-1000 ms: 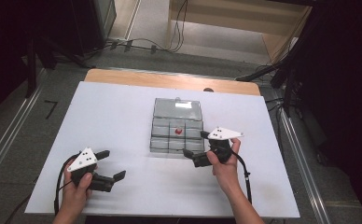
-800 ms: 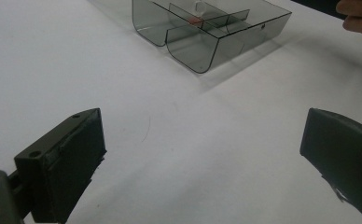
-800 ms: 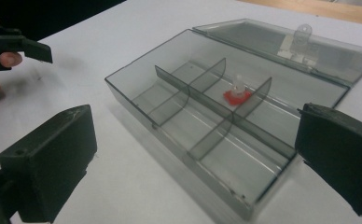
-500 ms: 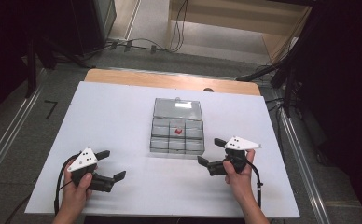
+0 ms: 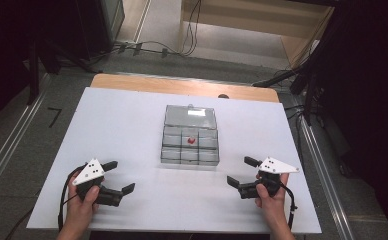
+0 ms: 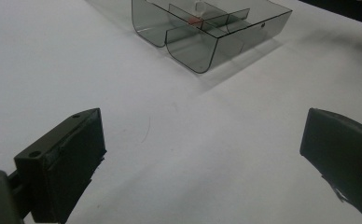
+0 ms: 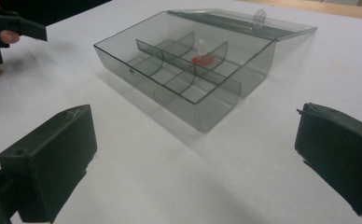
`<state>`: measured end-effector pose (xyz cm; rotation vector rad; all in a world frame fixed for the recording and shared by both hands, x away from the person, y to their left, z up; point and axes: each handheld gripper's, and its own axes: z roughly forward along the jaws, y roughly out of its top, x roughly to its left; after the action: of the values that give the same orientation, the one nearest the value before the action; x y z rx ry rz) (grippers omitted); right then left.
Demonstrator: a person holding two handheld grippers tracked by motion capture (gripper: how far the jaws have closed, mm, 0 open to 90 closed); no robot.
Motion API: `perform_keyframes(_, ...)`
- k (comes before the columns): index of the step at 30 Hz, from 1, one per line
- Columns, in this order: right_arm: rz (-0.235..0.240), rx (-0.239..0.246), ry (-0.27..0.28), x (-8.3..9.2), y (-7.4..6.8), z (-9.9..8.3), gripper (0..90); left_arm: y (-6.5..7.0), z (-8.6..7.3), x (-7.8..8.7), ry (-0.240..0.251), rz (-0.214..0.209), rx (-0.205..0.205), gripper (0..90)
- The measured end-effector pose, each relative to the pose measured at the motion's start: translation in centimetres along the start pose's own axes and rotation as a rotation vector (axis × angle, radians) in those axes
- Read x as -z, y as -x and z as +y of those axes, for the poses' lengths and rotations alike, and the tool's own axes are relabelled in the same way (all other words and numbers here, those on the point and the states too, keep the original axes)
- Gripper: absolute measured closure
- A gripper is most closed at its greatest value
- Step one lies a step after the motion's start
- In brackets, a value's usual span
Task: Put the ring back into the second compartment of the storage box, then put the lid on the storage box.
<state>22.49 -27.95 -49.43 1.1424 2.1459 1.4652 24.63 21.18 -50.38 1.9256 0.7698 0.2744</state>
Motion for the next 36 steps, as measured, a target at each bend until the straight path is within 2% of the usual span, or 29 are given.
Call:
perform_keyframes(8,-0.010,0.014,-0.015,0.7,0.2,-1.1,0.0,0.1,0.4,0.3,0.004,0.024,-0.019,0.0)
perform_keyframes(15,-0.022,0.012,-0.004,1.5,0.8,-1.5,0.0,0.1,2.1,0.4,0.035,0.018,0.001,0.0)
perform_keyframes(20,-0.009,0.011,0.016,1.7,1.0,-1.7,0.0,0.1,3.2,-0.3,0.030,0.009,0.001,0.0)
perform_keyframes(27,-0.017,0.032,-0.004,1.5,1.1,-2.4,0.0,0.0,4.8,-1.5,0.030,-0.014,-0.018,0.0)
perform_keyframes(32,-0.019,0.036,-0.007,1.3,1.1,-2.6,0.0,-0.2,5.8,-2.4,0.040,-0.029,-0.012,0.0)
perform_keyframes(36,-0.022,0.042,-0.022,1.0,1.0,-2.9,0.0,-0.5,6.7,-3.0,0.033,-0.016,-0.011,0.0)
